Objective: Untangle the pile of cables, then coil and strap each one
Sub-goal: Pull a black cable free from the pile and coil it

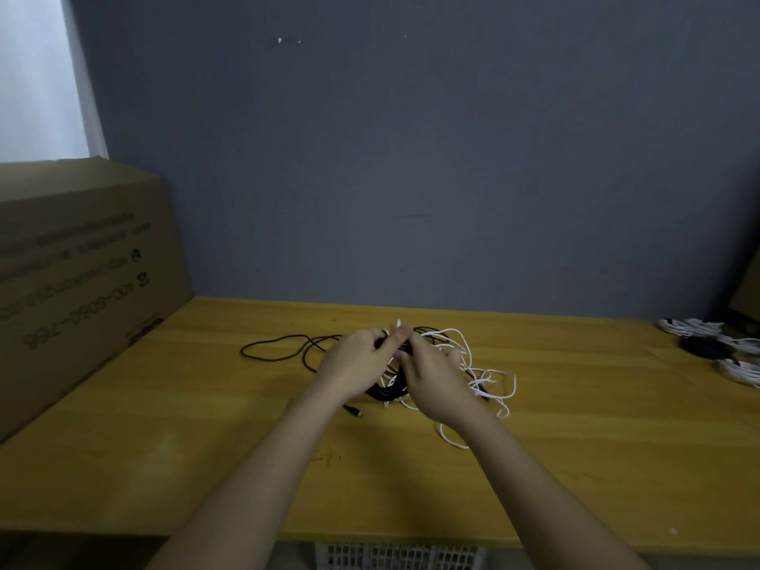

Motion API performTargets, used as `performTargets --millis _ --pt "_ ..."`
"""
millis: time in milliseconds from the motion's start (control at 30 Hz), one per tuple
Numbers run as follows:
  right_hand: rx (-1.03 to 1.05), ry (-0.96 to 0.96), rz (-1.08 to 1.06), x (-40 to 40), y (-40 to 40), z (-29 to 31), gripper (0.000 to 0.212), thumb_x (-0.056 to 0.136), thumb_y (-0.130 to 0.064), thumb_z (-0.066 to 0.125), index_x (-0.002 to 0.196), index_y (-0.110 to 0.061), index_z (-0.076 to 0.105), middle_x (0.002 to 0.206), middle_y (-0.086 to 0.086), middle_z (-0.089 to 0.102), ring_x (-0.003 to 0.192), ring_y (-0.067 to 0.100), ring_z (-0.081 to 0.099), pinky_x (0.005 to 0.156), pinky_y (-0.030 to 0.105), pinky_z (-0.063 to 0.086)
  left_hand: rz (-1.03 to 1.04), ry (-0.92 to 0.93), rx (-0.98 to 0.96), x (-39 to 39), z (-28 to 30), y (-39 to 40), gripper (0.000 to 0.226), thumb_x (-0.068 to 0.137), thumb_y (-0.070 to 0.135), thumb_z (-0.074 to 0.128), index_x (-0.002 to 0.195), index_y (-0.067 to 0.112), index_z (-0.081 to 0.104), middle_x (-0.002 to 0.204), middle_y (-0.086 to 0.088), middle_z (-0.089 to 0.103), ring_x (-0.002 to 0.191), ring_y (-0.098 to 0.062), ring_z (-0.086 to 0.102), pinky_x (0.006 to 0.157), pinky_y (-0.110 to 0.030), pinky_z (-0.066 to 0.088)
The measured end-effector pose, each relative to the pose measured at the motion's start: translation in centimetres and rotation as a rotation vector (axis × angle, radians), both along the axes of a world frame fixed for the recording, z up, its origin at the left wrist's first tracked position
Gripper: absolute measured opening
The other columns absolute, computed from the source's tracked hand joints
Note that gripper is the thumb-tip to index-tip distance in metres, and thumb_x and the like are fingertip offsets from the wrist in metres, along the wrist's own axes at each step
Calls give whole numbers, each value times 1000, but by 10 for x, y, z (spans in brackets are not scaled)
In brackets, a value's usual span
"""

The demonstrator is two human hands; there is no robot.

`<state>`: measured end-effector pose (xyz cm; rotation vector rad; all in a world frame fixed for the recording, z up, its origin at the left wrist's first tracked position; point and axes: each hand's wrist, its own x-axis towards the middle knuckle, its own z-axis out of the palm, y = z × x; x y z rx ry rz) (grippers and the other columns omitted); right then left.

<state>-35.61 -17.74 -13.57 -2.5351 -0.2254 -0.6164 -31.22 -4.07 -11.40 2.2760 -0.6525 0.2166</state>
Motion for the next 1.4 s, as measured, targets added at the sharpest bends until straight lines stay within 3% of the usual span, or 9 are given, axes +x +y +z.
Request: performTargets --millis 200,367,467,600,667,767,867,1100,1400 --pt "550 345 381 3 -32 21 64 76 -38 76 132 -37 46 117 4 64 110 16 61 93 36 52 -13 -113 -274 15 10 7 66 86 73 32 51 17 40 45 3 41 45 -16 42 53 -32 30" --pt "294 428 271 25 -56 9 15 93 -24 61 104 -21 71 98 -15 70 97 5 65 85 20 50 65 -57 -515 31 32 12 64 87 69 32 49 18 41 39 5 44 40 -10 47 52 -29 37" --pt "18 239 25 43 -65 6 22 98 -26 52 103 -17 70 100 -2 70 93 19 63 81 37 51 99 -94 -508 42 38 12 62 93 63 34 57 13 39 50 -4 41 47 -19 44 53 -32 32" --pt "-416 240 -235 85 -68 45 30 99 -29 50 105 -6 68 104 14 63 100 32 58 71 32 40 187 -131 -438 53 54 2 61 94 61 33 57 13 33 55 -7 34 51 -21 36 55 -34 24" --pt "-154 123 -305 102 -64 97 30 98 -23 52 95 2 67 96 22 66 88 34 63 69 36 44 226 -147 -457 60 72 -3 60 96 60 32 57 14 30 54 -3 32 51 -21 35 54 -34 23" --pt "738 -368 -170 113 -57 193 25 97 -8 48 78 -4 63 80 19 66 73 28 64 74 41 57 281 -241 -497 70 111 -10 59 97 57 33 55 15 29 53 0 33 49 -20 33 49 -32 19" --pt "796 -609 -23 107 -52 234 24 97 -12 51 80 -20 67 78 -10 66 80 3 65 78 17 54 326 -315 -496 76 137 -12 59 97 56 33 54 16 29 53 0 34 49 -19 34 48 -33 18" --pt "148 -46 -311 105 -87 154 37 99 -33 48 73 -11 60 65 -1 57 57 13 50 53 26 36 355 -267 -454 71 116 -6 59 97 59 30 57 16 30 54 2 35 49 -17 34 48 -31 19" --pt "436 84 -91 42 -57 84 38 104 -32 32 114 -12 62 77 -4 54 69 8 49 64 25 40 272 -14 -573 45 90 -7 61 94 65 27 65 13 40 63 -7 45 57 -22 43 56 -34 28"
